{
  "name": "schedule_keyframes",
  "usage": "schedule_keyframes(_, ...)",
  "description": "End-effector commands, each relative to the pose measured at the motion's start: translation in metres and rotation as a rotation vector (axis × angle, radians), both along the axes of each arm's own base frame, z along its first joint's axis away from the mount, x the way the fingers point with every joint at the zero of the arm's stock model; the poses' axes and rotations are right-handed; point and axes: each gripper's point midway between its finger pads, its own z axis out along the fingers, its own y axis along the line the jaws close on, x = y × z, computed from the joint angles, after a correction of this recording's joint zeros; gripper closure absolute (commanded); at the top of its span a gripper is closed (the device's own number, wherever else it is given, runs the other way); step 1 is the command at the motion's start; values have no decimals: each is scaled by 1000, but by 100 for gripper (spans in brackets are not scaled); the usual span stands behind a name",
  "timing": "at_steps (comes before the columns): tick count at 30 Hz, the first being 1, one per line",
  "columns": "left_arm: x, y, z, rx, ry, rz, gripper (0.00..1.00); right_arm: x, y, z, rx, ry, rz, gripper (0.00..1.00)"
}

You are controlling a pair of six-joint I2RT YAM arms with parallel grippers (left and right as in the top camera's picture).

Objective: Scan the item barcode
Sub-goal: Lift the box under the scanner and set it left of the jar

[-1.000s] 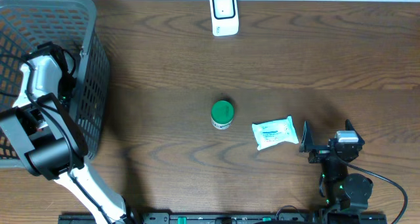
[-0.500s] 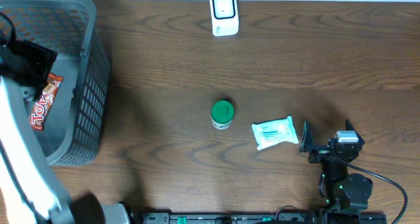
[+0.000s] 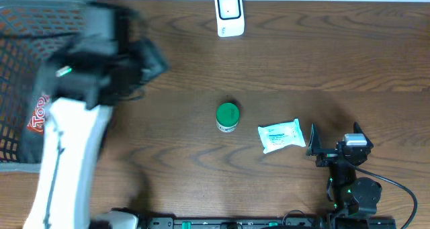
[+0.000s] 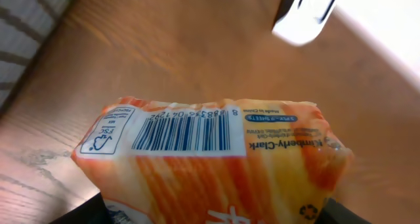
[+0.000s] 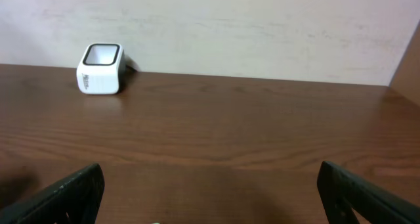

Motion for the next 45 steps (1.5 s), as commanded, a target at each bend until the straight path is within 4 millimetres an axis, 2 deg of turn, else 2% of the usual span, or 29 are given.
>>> schedule_keyframes(1, 15, -17, -40, 118, 89, -25, 34, 0, -1, 0, 12, 0, -8, 1)
schedule_keyframes(5, 29, -41, -79, 154, 172, -77, 34, 0, -1, 0, 12, 0, -8, 1)
schedule_keyframes(7, 36, -51, -105, 175, 226, -95, 34, 0, -1, 0, 12, 0, -8, 1)
schedule_keyframes(14, 47, -71, -191, 235, 407, -100, 34, 0, -1, 0, 12, 0, -8, 1)
schedule_keyframes(18, 48, -81, -223, 239, 464, -50, 34, 0, -1, 0, 12, 0, -8, 1)
schedule_keyframes(20, 46, -84, -233, 218, 490, 51, 34, 0, -1, 0, 12, 0, -8, 1)
schedule_keyframes(24, 40, -90, -244, 112, 537, 382, 34, 0, -1, 0, 12, 0, -8, 1)
schedule_keyframes(25, 39, -94, -245, 67, 553, 476, 24, 0, -1, 0, 12, 0, -8, 1)
schedule_keyframes(28, 40, -107, -246, -73, 577, 727, 13, 0, -1, 0, 12, 0, -8, 1)
schedule_keyframes(30, 51, -122, -246, -171, 571, 770, 2, 0, -1, 0, 12, 0, -8, 1)
schedule_keyframes(33, 66, -139, -242, -271, 551, 732, 2, 0, -1, 0, 12, 0, -8, 1)
schedule_keyframes(35, 69, -141, -239, -285, 542, 724, 2, 0, -1, 0, 12, 0, -8, 1)
schedule_keyframes(39, 78, -119, -238, -176, 450, 665, 2, 0, -1, 0, 12, 0, -8, 1)
schedule_keyframes(45, 82, -68, -237, 127, 349, 475, 2, 0, -1, 0, 12, 0, -8, 1)
